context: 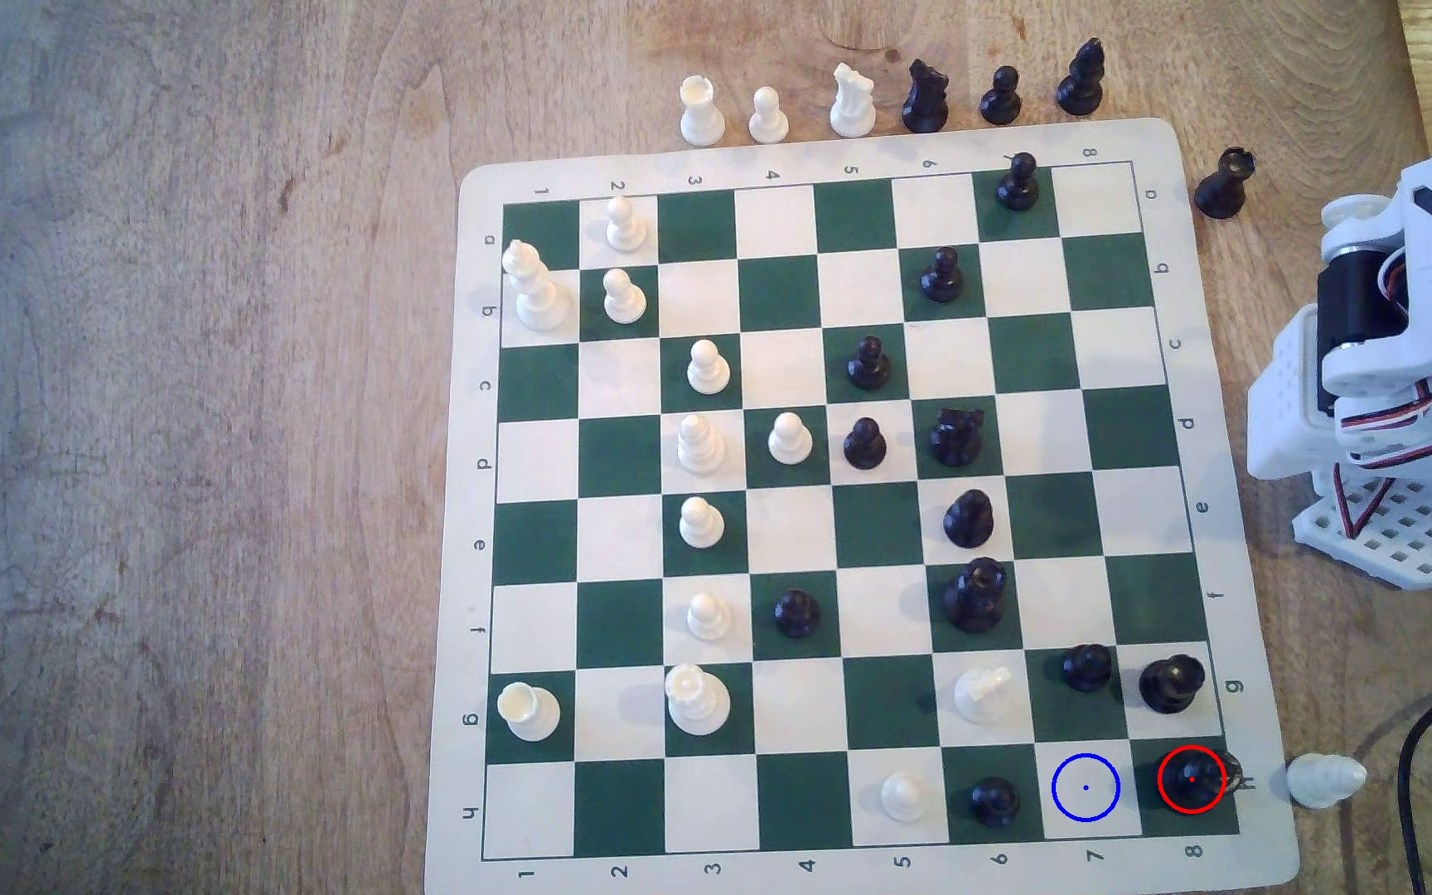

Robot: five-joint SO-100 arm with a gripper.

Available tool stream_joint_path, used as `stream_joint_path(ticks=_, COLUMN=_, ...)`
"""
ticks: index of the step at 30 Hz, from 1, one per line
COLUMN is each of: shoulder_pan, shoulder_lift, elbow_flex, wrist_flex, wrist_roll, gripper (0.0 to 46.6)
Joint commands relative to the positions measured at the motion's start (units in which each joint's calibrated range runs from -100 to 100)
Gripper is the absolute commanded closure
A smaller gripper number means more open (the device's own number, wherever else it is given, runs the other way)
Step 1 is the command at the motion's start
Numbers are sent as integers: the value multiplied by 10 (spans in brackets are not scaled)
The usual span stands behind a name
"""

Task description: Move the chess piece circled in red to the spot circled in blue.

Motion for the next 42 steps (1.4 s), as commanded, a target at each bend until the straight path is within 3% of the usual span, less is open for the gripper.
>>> stream_joint_path(ticks=1, shoulder_pan=2, shoulder_lift=-4, elbow_flex=12, wrist_flex=-2, wrist_roll=1, gripper=464)
stream_joint_path(ticks=4, shoulder_pan=2, shoulder_lift=-4, elbow_flex=12, wrist_flex=85, wrist_roll=1, gripper=464)
stream_joint_path(ticks=6, shoulder_pan=7, shoulder_lift=-4, elbow_flex=12, wrist_flex=257, wrist_roll=0, gripper=464)
stream_joint_path(ticks=12, shoulder_pan=9, shoulder_lift=-3, elbow_flex=10, wrist_flex=456, wrist_roll=-1, gripper=464)
stream_joint_path(ticks=21, shoulder_pan=-6, shoulder_lift=-3, elbow_flex=-109, wrist_flex=820, wrist_roll=-3, gripper=460)
stream_joint_path(ticks=27, shoulder_pan=-62, shoulder_lift=-3, elbow_flex=-217, wrist_flex=1073, wrist_roll=0, gripper=464)
stream_joint_path(ticks=30, shoulder_pan=-81, shoulder_lift=19, elbow_flex=-277, wrist_flex=1218, wrist_roll=-18, gripper=464)
stream_joint_path(ticks=32, shoulder_pan=-87, shoulder_lift=36, elbow_flex=-310, wrist_flex=1275, wrist_roll=-14, gripper=464)
stream_joint_path(ticks=34, shoulder_pan=-113, shoulder_lift=65, elbow_flex=-370, wrist_flex=1370, wrist_roll=1, gripper=446)
stream_joint_path(ticks=42, shoulder_pan=-255, shoulder_lift=139, elbow_flex=-452, wrist_flex=1563, wrist_roll=-15, gripper=392)
